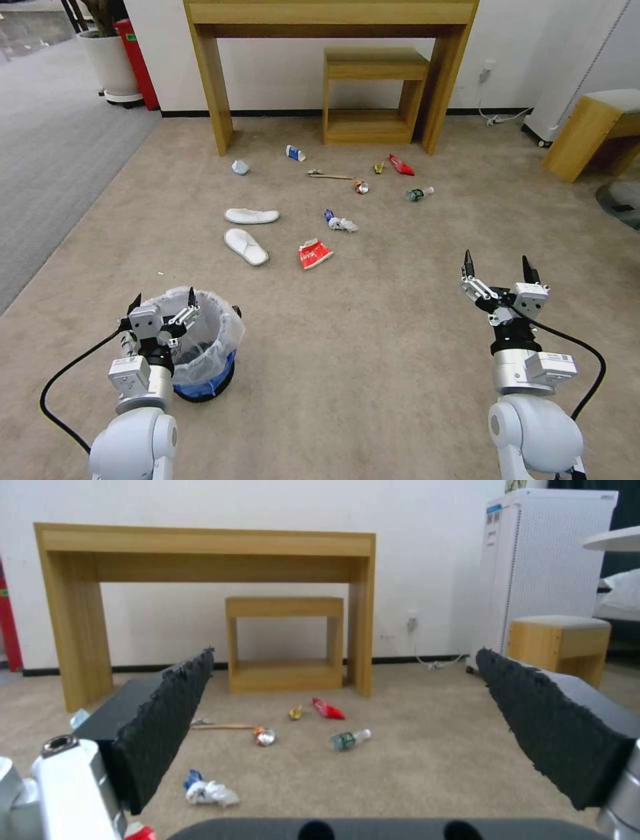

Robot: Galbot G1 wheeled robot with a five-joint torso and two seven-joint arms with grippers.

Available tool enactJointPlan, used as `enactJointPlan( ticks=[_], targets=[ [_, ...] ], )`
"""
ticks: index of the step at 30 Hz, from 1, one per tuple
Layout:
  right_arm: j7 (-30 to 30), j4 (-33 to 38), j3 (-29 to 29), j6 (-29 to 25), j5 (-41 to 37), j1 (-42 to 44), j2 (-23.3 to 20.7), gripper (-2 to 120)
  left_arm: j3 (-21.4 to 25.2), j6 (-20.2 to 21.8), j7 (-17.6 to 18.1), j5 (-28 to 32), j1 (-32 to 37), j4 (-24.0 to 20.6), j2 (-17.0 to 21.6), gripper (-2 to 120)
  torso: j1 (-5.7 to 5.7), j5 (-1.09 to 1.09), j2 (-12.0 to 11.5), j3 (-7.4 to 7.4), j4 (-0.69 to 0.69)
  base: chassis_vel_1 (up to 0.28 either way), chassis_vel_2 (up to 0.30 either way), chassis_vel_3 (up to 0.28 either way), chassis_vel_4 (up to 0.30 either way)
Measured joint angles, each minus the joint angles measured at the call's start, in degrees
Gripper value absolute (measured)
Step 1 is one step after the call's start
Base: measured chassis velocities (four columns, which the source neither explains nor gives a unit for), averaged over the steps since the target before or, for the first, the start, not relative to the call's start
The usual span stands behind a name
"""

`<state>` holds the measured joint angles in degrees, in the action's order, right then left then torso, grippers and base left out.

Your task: Pick up the trash bin and place the garbage on the floor into it.

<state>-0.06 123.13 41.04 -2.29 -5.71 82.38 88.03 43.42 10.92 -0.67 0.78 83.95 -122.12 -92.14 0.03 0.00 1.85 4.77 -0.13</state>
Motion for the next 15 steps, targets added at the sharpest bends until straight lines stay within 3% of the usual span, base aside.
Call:
enactJointPlan(
  ticks=[15],
  targets=[
    [0.21, -0.43, 0.06, -0.23, -1.16, -0.19, -1.17, 100, 0.98, -0.11, 0.00, -0.60, 0.89, 0.58, 0.00, 100, 0.00, 0.00, 0.00, 0.00, 0.00, -0.118, 0.118, 0.120, -0.120]
  ],
)
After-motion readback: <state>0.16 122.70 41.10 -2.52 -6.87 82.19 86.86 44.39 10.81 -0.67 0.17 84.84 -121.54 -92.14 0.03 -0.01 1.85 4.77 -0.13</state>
